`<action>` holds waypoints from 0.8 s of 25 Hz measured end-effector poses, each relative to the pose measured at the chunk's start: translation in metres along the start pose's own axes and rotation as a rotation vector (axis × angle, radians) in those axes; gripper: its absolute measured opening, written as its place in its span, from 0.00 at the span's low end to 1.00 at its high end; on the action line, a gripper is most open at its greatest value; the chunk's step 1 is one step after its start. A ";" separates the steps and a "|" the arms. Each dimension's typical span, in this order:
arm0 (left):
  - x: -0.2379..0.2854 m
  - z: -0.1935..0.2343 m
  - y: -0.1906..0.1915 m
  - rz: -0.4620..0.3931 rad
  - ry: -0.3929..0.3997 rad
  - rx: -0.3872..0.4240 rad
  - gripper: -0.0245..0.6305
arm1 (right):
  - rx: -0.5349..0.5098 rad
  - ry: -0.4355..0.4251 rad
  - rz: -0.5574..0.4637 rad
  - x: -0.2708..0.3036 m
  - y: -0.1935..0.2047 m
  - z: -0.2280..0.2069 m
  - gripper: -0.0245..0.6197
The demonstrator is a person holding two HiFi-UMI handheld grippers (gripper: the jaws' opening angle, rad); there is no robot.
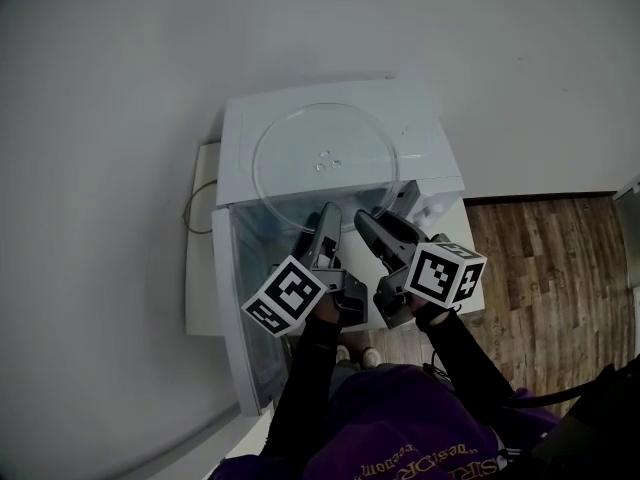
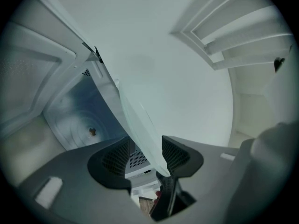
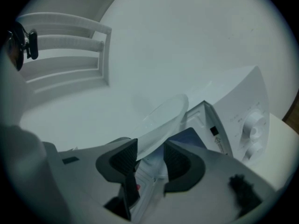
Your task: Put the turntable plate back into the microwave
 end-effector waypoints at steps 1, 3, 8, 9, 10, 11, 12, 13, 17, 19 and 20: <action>0.001 0.000 0.000 -0.001 0.004 -0.007 0.35 | 0.009 0.000 -0.003 0.001 0.000 -0.001 0.30; 0.003 0.000 0.000 0.000 0.010 -0.020 0.35 | 0.033 -0.003 -0.010 0.002 -0.001 -0.001 0.30; 0.002 0.008 -0.001 -0.019 -0.013 -0.037 0.34 | 0.067 -0.008 -0.016 0.006 -0.001 -0.002 0.30; 0.002 0.009 -0.002 -0.026 -0.015 -0.041 0.32 | 0.072 -0.008 -0.015 0.007 -0.002 -0.002 0.30; 0.002 0.011 -0.003 -0.033 -0.014 -0.045 0.32 | 0.076 -0.009 -0.014 0.009 -0.002 -0.003 0.30; 0.003 0.011 -0.004 -0.039 -0.009 -0.048 0.32 | 0.079 -0.009 -0.013 0.010 -0.001 -0.003 0.30; 0.003 0.010 -0.005 -0.046 -0.001 -0.048 0.31 | 0.083 -0.009 -0.012 0.011 -0.001 -0.004 0.30; 0.004 0.009 -0.005 -0.053 0.008 -0.046 0.28 | 0.087 -0.010 -0.012 0.012 -0.001 -0.004 0.30; 0.004 0.004 -0.007 -0.079 0.030 -0.044 0.17 | 0.096 -0.009 -0.010 0.013 0.001 -0.003 0.30; 0.004 0.005 -0.007 -0.086 0.039 -0.077 0.16 | 0.097 -0.006 -0.006 0.013 0.001 -0.003 0.30; 0.004 0.005 -0.007 -0.090 0.042 -0.096 0.15 | 0.106 -0.006 -0.005 0.013 0.001 -0.003 0.29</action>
Point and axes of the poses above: the fingertips, and each gripper's own axes: x forward along the fingers, z to its left, y out of its underside, the point moved 2 cm from there along -x, backward along the fingers, and after that the axes turned 8 degrees about -z, right-handed, at the moved point
